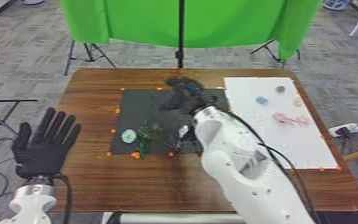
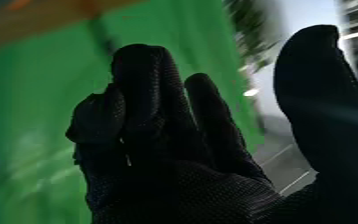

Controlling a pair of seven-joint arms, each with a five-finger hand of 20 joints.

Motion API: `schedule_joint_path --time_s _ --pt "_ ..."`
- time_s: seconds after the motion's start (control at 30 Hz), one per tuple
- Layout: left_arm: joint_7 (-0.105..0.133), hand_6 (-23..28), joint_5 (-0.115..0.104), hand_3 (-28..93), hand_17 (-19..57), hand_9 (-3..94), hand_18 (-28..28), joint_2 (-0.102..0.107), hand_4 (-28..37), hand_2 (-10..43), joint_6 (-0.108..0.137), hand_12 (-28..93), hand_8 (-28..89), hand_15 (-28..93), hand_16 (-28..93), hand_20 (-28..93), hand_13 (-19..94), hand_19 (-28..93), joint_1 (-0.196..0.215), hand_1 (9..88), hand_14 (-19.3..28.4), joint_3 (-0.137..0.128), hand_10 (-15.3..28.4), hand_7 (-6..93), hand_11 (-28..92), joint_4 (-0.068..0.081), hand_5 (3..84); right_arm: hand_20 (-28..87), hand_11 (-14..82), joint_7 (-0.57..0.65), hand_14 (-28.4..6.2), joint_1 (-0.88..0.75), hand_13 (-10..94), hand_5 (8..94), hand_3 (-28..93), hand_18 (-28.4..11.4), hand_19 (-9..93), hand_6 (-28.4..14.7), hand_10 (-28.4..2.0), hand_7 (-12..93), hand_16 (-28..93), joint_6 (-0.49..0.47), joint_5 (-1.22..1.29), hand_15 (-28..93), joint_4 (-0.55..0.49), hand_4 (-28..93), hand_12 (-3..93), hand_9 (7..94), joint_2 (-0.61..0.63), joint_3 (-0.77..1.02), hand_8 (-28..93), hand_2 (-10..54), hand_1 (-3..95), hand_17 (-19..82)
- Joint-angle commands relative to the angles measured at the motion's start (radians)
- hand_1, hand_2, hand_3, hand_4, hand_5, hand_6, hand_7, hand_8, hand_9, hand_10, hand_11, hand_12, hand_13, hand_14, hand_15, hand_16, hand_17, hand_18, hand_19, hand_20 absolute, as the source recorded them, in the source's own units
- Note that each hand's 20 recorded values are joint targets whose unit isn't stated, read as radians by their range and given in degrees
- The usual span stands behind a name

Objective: Arrange flowers

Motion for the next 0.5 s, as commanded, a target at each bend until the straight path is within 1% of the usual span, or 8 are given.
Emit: schedule_joint_path --time_s 0.03,0.1,0.23,0.33,0.37,0.4,0.47,0.5 --pt "0.024 8.5 0.004 76 -7.5 34.9 12.6 0.011 -28.3 15.1 0.001 9 -8 24 -5 11 25 28 0.048 20.3 14.6 -0.041 13.5 7.5 14 -0.024 41.7 43 21.4 0.095 -19.6 -0.212 43 41.3 79 -26.5 91 -8.9 -21.5 10 17 -0.007 -0.011 70 -0.089 -28 15.9 46.3 0.294 0.299 -10 -9.5 35.3 28" --pt "0.033 8.5 0.001 76 -7.5 34.9 12.6 0.003 -28.3 15.1 -0.005 9 -8 24 -5 11 25 28 0.045 20.3 14.5 -0.036 13.5 7.5 14 -0.026 41.7 44 19.1 0.105 -19.4 -0.260 43 42.6 79 -26.6 91 -8.4 -21.4 10 16 -0.022 -0.002 68 -0.109 -28 15.7 46.0 0.331 0.359 -10 -9.5 36.2 28" --pt "0.022 8.5 -0.011 76 -7.6 35.0 12.6 -0.005 -28.3 15.1 0.001 9 -8 24 -5 11 25 28 0.054 20.3 14.6 -0.025 13.5 7.7 14 -0.032 41.8 47 17.3 0.119 -18.7 -0.355 43 45.0 80 -26.2 93 -7.3 -20.2 11 15 -0.023 -0.025 68 -0.119 -28 15.6 46.6 0.372 0.451 -11 -9.5 38.6 29" --pt "0.034 8.5 -0.005 76 -7.4 35.0 12.5 0.005 -28.3 15.1 0.003 9 -8 24 -5 11 25 28 0.065 20.4 14.6 -0.030 13.6 7.7 14 -0.038 41.8 48 17.1 0.112 -18.3 -0.371 43 45.6 80 -26.1 93 -6.8 -19.6 12 16 -0.022 -0.039 68 -0.096 -28 15.6 47.0 0.383 0.471 -11 -9.5 39.8 29" --pt "0.039 8.5 -0.009 76 -7.3 35.0 12.5 0.013 -28.3 15.1 0.017 9 -8 24 -5 11 25 28 0.068 20.4 14.6 -0.029 13.6 7.7 14 -0.041 41.9 48 16.9 0.101 -18.2 -0.364 43 45.7 81 -26.0 93 -6.7 -19.4 12 16 -0.029 -0.040 68 -0.077 -28 15.5 47.0 0.388 0.467 -11 -9.5 39.9 29" --pt "0.038 8.5 -0.014 76 -7.2 35.0 12.5 0.016 -28.3 15.1 0.026 9 -8 24 -5 11 25 28 0.068 20.5 14.6 -0.028 13.6 7.7 14 -0.042 41.9 48 16.6 0.089 -18.1 -0.361 44 45.7 81 -26.0 93 -6.6 -19.0 12 16 -0.052 -0.028 68 -0.065 -28 15.4 46.9 0.387 0.474 -11 -9.5 40.1 29" --pt "0.034 8.6 -0.024 76 -7.1 34.5 12.4 0.023 -28.3 15.0 0.029 9 -8 24 -5 11 25 28 0.057 20.6 14.7 -0.024 13.4 7.6 14 -0.041 41.6 49 15.4 0.088 -17.8 -0.356 44 45.5 81 -26.1 93 -6.1 -18.4 12 16 -0.064 -0.006 68 -0.044 -28 15.1 46.5 0.381 0.475 -12 -9.5 39.8 30" --pt "0.032 8.6 -0.019 76 -7.1 34.3 12.5 0.024 -28.3 15.0 0.029 9 -8 24 -5 11 25 28 0.057 20.5 14.8 -0.025 13.5 7.6 14 -0.042 41.5 50 15.0 0.081 -17.6 -0.354 44 45.4 81 -26.1 93 -6.0 -18.2 12 16 -0.065 -0.015 68 -0.033 -28 15.0 46.2 0.379 0.468 -12 -9.5 39.6 30"
